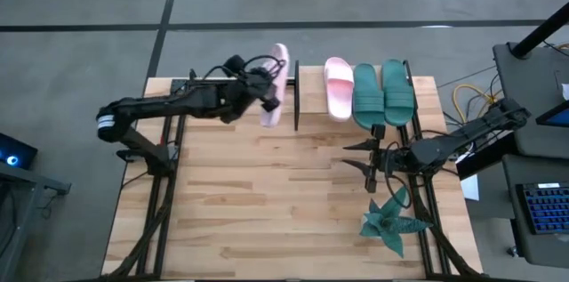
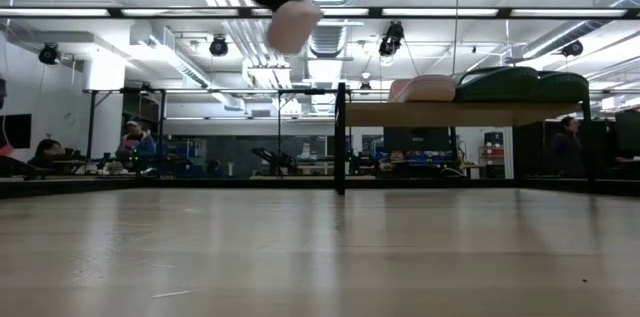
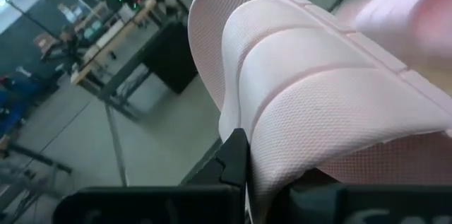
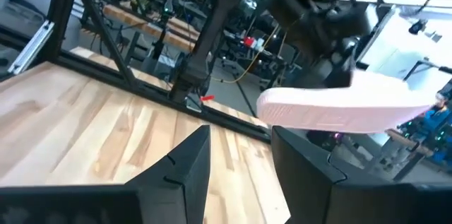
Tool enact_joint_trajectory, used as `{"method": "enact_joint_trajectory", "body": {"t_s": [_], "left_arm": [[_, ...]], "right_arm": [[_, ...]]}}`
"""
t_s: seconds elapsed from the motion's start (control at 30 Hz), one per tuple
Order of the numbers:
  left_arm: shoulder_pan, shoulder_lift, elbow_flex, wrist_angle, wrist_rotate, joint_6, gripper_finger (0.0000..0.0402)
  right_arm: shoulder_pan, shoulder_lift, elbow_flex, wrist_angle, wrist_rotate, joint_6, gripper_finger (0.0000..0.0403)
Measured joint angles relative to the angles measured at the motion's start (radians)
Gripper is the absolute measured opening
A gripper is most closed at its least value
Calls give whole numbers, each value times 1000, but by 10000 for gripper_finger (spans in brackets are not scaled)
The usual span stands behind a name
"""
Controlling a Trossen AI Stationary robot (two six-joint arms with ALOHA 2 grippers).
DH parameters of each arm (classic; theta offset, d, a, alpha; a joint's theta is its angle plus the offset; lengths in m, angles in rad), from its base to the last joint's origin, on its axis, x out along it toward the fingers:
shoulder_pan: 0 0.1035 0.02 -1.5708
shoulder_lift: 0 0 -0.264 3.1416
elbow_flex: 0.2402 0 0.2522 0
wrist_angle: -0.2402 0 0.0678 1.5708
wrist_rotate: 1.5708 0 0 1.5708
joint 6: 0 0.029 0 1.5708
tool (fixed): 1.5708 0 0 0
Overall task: Pick and place slides into the shelf
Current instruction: Put the pink slide on the shelf
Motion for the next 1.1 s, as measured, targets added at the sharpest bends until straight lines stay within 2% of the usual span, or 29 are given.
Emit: {"method": "enact_joint_trajectory", "body": {"t_s": [0.13, 0.37, 0.57, 0.77, 1.1], "left_arm": [[-36, 147, 189, 2, -33, 35, 0], [-21, 442, 545, -24, -61, 110, 0], [-5, 644, 775, -99, -133, 125, 0], [2, 747, 868, -113, -181, 122, 0], [23, 762, 866, -199, -211, 123, 0]], "right_arm": [[0, -52, 0, -72, 0, 46, 141], [0, -116, -4, -161, -1, 90, 141], [0, -154, -9, -210, -1, 98, 141], [0, -186, -18, -235, -2, 98, 141], [0, -203, -24, -247, -5, 98, 141]]}}
